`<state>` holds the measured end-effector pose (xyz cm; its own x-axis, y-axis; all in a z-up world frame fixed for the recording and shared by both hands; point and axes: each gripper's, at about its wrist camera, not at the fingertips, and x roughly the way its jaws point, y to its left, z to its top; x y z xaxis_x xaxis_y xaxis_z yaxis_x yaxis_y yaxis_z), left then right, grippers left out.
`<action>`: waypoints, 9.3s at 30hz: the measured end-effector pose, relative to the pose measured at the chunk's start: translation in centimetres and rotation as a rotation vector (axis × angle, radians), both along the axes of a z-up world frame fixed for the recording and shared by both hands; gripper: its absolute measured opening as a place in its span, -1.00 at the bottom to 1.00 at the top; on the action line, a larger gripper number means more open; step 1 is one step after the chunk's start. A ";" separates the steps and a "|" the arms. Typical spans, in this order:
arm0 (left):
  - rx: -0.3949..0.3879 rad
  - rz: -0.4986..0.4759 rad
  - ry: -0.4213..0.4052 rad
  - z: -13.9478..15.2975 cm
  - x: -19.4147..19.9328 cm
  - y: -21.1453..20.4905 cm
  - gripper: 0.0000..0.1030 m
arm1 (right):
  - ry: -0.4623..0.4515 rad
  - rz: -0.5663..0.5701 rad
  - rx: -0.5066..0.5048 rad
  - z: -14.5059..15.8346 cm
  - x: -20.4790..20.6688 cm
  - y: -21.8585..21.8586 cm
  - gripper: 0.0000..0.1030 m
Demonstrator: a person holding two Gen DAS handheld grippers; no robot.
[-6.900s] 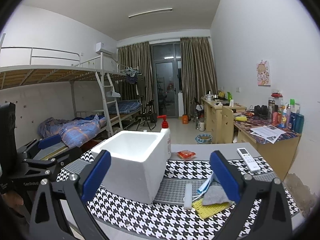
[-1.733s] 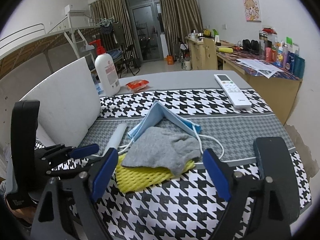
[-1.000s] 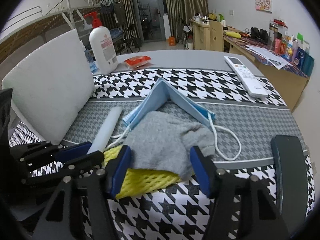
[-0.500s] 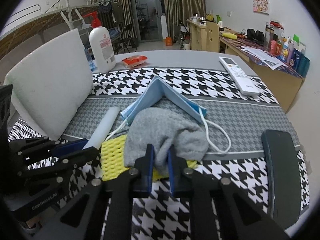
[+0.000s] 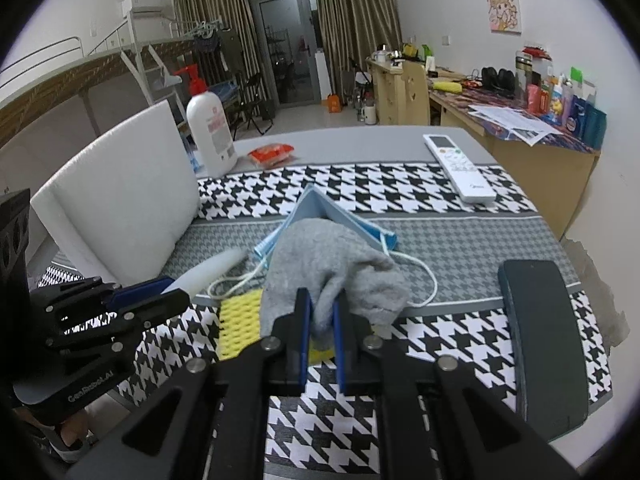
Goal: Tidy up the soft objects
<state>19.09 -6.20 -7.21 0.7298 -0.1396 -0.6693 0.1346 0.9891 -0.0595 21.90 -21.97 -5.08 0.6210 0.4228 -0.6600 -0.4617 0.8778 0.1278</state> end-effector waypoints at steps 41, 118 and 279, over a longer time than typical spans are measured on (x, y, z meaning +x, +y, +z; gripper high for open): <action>0.021 -0.029 -0.189 6.9 -1.8 1.7 -0.80 | -0.146 -0.017 0.066 5.9 -1.7 0.5 -0.74; 0.055 -0.071 -0.126 6.0 -2.5 1.9 -0.78 | -0.192 -0.025 0.109 6.7 -3.5 0.2 -0.74; 0.023 0.224 -0.445 13.2 -9.3 13.3 0.98 | -0.392 0.092 0.177 13.8 -6.8 7.7 0.75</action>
